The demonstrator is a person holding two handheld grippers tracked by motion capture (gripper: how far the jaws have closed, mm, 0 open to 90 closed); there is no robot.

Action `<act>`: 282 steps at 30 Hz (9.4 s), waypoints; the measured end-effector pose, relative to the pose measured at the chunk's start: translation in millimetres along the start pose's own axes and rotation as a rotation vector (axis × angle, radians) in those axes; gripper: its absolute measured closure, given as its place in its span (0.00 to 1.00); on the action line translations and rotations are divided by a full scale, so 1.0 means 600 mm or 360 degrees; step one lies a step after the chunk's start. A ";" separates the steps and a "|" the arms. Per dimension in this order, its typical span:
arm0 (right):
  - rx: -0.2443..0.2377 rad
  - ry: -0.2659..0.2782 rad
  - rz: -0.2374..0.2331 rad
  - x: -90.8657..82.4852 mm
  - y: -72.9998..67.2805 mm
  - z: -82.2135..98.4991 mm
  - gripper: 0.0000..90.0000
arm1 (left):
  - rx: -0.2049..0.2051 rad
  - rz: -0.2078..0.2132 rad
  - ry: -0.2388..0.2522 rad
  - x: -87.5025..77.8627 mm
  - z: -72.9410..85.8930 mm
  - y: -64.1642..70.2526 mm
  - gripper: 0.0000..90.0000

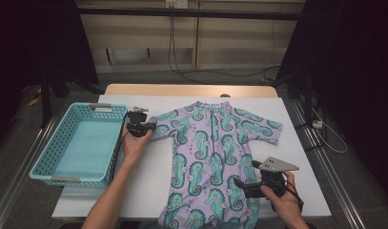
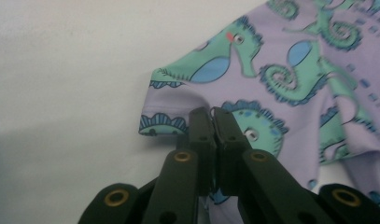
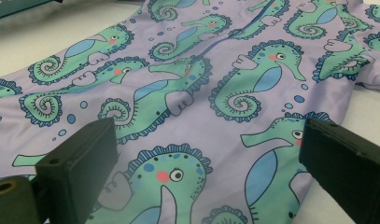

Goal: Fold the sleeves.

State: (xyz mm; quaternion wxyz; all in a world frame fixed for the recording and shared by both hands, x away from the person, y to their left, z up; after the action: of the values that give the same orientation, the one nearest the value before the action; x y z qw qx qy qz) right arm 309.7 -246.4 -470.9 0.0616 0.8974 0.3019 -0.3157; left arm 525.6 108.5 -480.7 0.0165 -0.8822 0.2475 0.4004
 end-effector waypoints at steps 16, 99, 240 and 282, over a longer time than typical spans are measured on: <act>0.0000 0.0001 -0.0005 -0.001 -0.001 0.000 0.04 | 0.0015 0.0186 0.0180 -0.026 -0.034 0.043 0.98; -0.0029 0.0004 -0.0041 -0.003 -0.006 0.000 0.04 | 0.0310 0.0497 -0.0027 0.094 -0.032 0.231 0.88; 0.0172 0.0133 0.0345 -0.026 0.164 -0.051 0.08 | 0.0341 0.0340 0.0383 -0.243 0.172 0.094 0.05; 0.0446 -0.0234 0.0622 0.039 0.350 -0.038 0.52 | 0.0349 0.0321 0.0407 -0.269 0.197 0.100 0.05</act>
State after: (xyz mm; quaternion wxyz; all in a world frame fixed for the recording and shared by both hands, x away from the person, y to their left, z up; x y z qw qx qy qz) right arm 458.3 -398.0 -483.5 0.0182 0.9131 0.0705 -0.4011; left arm 326.0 151.3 -435.4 0.0407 -0.8895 0.3767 0.2553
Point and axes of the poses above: each handheld gripper's, and its own axes: x roughly forward along the jaws, z roughly out of its underside, y roughly to its right, the point moved 5 cm from there along x, roughly forward along the jaws, and after that the axes turned 5 degrees about -y, right-handed, at the moved point
